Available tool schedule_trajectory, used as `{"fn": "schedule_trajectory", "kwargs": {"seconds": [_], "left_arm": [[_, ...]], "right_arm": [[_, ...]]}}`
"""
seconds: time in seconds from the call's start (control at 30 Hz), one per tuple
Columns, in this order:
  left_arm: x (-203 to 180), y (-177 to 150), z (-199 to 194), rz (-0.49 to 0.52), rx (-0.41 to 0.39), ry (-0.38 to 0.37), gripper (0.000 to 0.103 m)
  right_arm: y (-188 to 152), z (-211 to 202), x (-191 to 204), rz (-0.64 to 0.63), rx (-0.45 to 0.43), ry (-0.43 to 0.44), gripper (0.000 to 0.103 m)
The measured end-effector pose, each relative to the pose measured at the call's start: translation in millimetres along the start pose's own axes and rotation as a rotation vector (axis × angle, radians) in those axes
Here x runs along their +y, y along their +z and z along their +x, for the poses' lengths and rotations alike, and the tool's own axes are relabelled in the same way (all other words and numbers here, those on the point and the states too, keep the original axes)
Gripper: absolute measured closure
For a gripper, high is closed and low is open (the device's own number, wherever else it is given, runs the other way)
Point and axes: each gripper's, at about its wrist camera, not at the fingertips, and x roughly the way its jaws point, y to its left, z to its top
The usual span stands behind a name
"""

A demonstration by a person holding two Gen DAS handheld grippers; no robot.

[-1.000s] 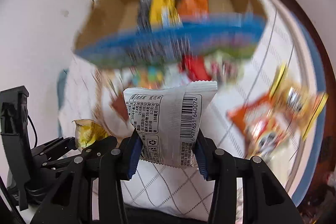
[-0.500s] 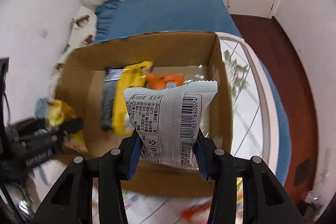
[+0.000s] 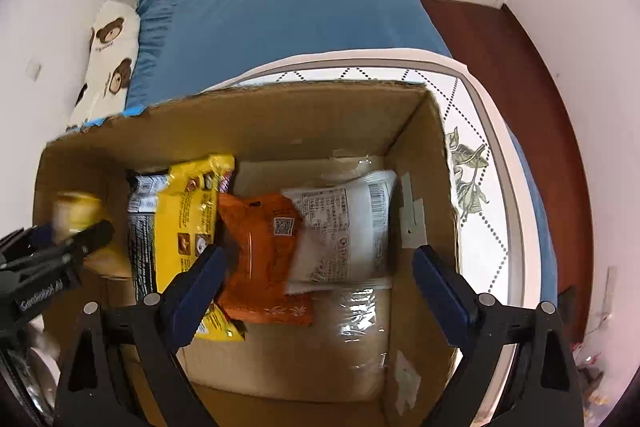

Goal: Organize snacks
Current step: 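Carry both packets into the cardboard box and open both tools to release, then grasp the red-white spicy strip packet with the left tool while the right tool grasps the orange CUICUIJIAO bag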

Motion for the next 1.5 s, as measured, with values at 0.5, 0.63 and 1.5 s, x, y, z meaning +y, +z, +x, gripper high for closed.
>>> {"fn": "schedule_trajectory", "kwargs": {"seconds": [0.5, 0.63, 1.5], "left_arm": [[1.9, -48.8, -25.6, -0.042, -0.062, -0.013, 0.009], [-0.6, -71.7, -42.3, -0.034, -0.106, -0.007, 0.009], [-14.8, -205.4, -171.5, -0.027, -0.382, -0.051, 0.009]], "right_arm": [[-49.5, -21.3, 6.1, -0.024, -0.046, -0.002, 0.007], [-72.4, -34.6, 10.3, -0.046, -0.078, -0.009, 0.007], [-213.2, -174.8, 22.4, -0.093, -0.367, 0.052, 0.007]]}}
